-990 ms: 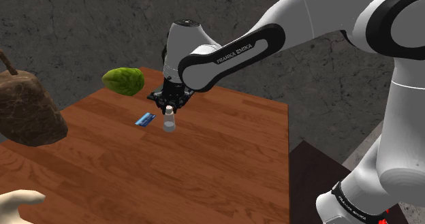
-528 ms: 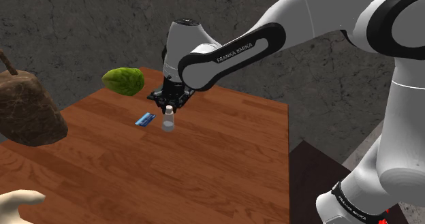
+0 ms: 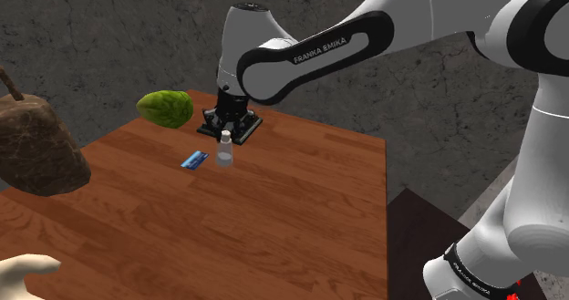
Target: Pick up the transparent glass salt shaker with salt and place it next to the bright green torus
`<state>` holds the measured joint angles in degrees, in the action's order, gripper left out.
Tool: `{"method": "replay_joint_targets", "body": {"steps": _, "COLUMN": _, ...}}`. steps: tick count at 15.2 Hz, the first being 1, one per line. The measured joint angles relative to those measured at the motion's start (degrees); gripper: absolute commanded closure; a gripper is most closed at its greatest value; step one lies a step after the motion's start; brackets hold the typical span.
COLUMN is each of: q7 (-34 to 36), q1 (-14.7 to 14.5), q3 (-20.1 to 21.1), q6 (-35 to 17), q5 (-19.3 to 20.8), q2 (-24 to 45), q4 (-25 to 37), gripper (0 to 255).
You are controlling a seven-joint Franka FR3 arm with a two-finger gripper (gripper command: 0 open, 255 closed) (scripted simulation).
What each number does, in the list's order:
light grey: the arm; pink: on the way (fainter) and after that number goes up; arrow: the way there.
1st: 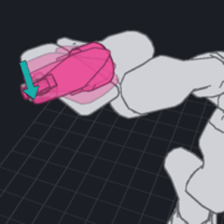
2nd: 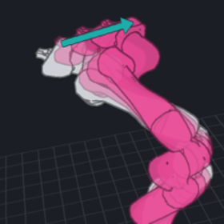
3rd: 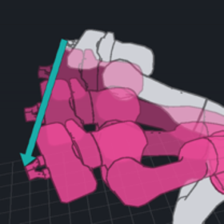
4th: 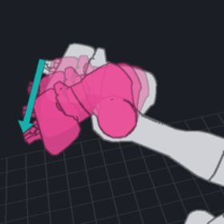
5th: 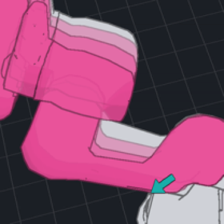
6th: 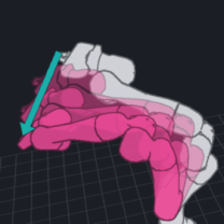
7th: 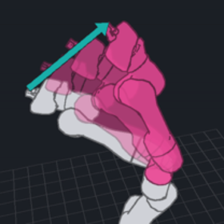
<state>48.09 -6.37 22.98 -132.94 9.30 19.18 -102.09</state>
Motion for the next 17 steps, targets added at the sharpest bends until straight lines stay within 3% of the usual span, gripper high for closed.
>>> {"method": "replay_joint_targets", "body": {"steps": 17, "q7": -1.4, "q1": 0.3, "q3": 1.0, "q6": 11.9, "q5": -2.3, "q2": -3.6, "q4": 8.6, "gripper": 255}}
